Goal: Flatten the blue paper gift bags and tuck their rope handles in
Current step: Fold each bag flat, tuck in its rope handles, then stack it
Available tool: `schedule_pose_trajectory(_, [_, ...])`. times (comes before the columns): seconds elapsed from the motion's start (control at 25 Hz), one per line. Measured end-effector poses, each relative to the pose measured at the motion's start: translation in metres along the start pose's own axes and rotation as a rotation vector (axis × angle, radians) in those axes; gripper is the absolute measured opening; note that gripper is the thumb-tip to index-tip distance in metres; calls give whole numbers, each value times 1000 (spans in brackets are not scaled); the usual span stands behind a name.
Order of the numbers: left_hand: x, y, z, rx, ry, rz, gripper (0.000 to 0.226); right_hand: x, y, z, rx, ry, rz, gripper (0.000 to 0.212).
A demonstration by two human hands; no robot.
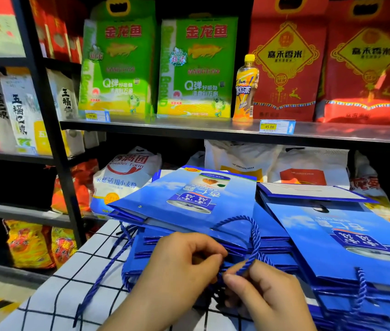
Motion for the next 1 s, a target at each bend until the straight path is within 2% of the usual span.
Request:
schedule_pose_trajectory(0.12, [1,2,-8,102,-190,27,24,-6,6,3,2,-27,-109,14])
schedule_pose_trajectory(0.24, [17,7,-4,162,-383,232,40,-37,3,21,6,-269,-256,41])
schedule_pose_trajectory(0.32, [25,11,-3,194,-422,290,33,-58,-6,37,4,-421,-279,52])
schedule_pose_trajectory(0.36, [26,11,-4,190,-368,280,21,-64,-11,44,2,-420,-273,48])
schedule_pose_trajectory(0.4, [24,10,-2,110,-242,248,19,-68,-16,46,10,-401,-268,42])
schedule_pose_trajectory(0.44, [23,11,2,-18,-34,231,23,-68,-21,44,26,-389,-259,36])
schedule_pose_trajectory(0.52, [32,15,4,-203,298,314,20,-61,-31,37,77,-381,-232,31])
schedule_pose_trajectory(0.6, [39,16,-8,-203,374,394,33,-53,-43,37,120,-386,-190,30])
schedule_pose_trajectory(0.64, [39,14,-12,-176,321,381,26,-50,-49,38,129,-386,-169,30])
schedule_pose_trajectory(0.72, [29,3,-20,-145,246,262,8,-46,-65,46,117,-350,-137,31])
schedule_pose_trajectory(0.8, [12,-12,-29,-110,192,145,16,-38,-81,50,113,-280,-60,26])
schedule_pose_trajectory(0.92, [-22,-37,-42,-54,178,24,18,-13,-91,45,157,-69,221,29])
schedule_pose_trajectory(1.0, [-37,-50,-43,-45,212,-16,15,8,-84,41,167,14,457,22])
Point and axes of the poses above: each hand's wrist, its own y-axis away from the middle knuckle, its own x-axis out of the palm, z = x × y, the point moved 9 cm from there along -y, towards the middle knuckle, and after that the axes turned 9 degrees about y, right-handed, at the moved point
